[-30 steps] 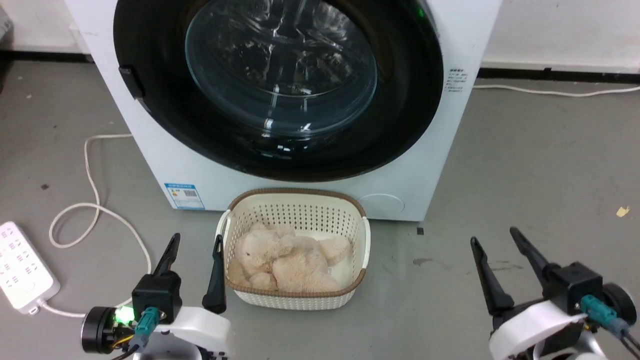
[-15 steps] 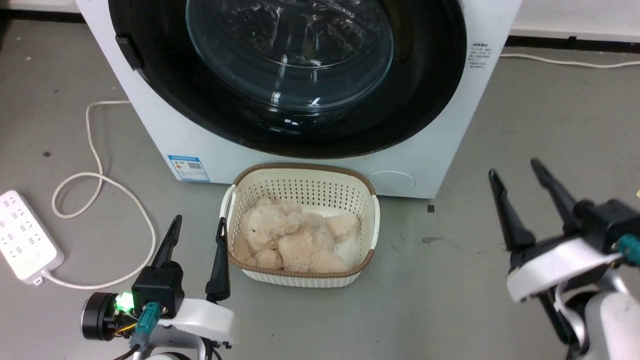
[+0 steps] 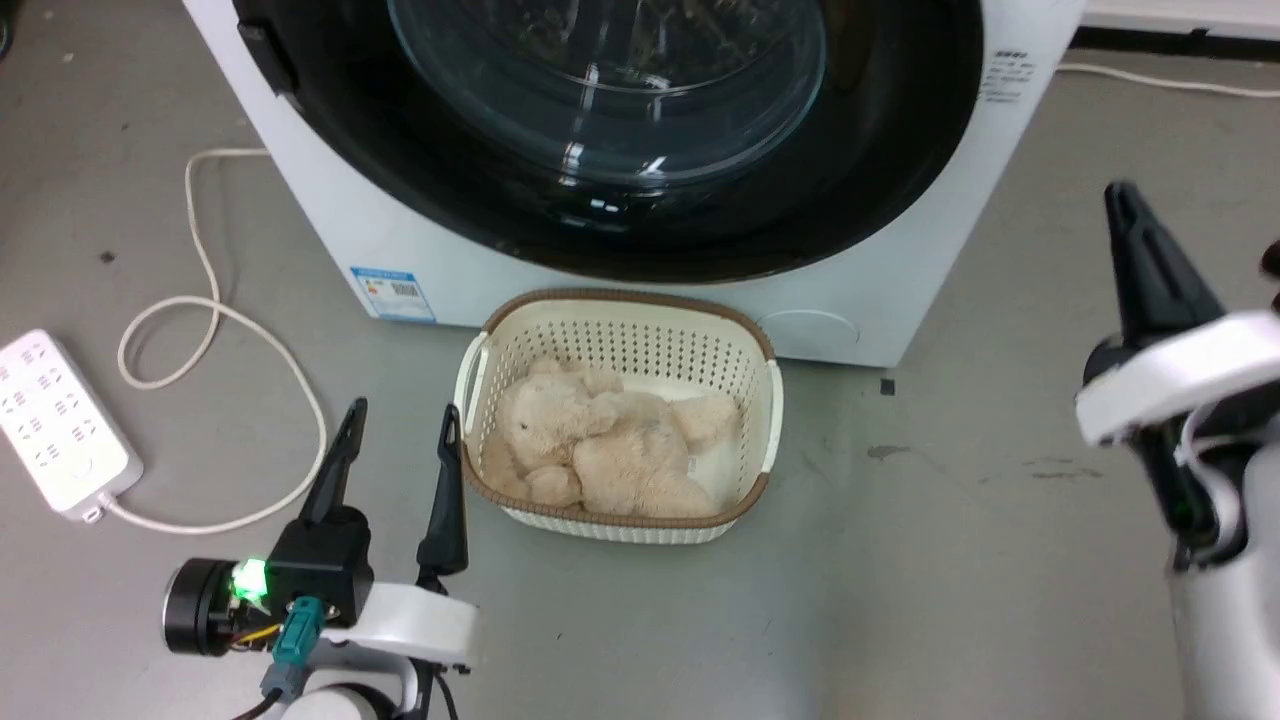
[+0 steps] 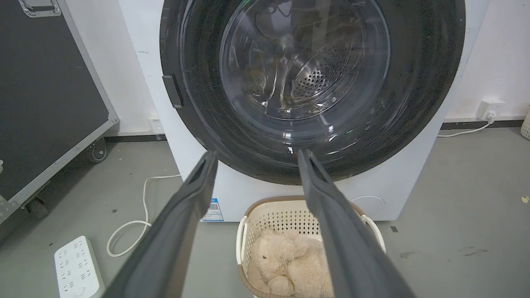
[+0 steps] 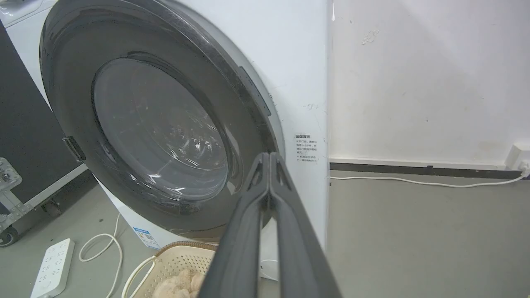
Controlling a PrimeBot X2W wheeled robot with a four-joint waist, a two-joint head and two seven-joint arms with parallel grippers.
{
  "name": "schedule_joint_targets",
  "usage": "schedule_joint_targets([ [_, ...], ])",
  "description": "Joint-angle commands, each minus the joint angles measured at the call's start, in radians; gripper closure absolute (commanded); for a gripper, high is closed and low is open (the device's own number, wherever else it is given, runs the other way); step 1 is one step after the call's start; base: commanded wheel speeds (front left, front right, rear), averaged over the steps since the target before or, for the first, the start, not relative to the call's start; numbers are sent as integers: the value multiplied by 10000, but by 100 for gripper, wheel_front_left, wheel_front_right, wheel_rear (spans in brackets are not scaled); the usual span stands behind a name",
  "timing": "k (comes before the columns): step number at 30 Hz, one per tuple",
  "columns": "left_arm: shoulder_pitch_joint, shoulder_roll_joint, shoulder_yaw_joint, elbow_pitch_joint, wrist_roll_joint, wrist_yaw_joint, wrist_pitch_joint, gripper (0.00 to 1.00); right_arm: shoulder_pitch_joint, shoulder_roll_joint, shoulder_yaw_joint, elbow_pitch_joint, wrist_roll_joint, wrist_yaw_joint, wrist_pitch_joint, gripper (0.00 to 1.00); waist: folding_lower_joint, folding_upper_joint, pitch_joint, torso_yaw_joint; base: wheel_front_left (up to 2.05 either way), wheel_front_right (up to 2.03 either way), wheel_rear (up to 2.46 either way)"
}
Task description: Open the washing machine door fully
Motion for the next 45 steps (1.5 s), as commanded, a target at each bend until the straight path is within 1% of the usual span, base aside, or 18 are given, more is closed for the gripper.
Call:
schedule_joint_targets([
  [1,-229,22,-71,-103,-5,91,-109,0,-504,-14,-109,208,326,-3,121,100,0,0,131,81,0,0,0],
  [10,-422,58,-219,-254,-22,228,-297,0,-2074,104,-892,1554,1977,-3,1074,100,0,0,589,300,0,0,0],
  [13,-475,66,-294,-299,-29,256,-360,0,-2514,144,-1144,2001,2603,-4,1622,100,0,0,698,393,0,0,0],
  [19,-575,105,-384,-438,-28,350,-485,0,-3354,89,-1548,2707,3486,-4,2601,100,0,0,1003,504,0,0,0],
  [27,-707,126,-549,-579,-42,477,-652,0,-4659,-96,-2202,4029,4189,-5,3732,100,0,0,1438,653,0,0,0],
  [32,-802,153,-633,-637,-53,543,-757,0,-5462,-316,-2551,4953,4400,-5,4448,100,0,0,1708,767,0,0,0],
  [37,-906,191,-701,-745,-61,607,-862,0,-6379,-420,-3021,5740,4739,-5,4933,100,0,0,1981,864,0,0,0],
  [45,-1041,225,-893,-930,-21,734,-1028,0,-7857,-574,-3451,6870,5017,-6,5736,100,0,0,2408,1017,0,0,0],
])
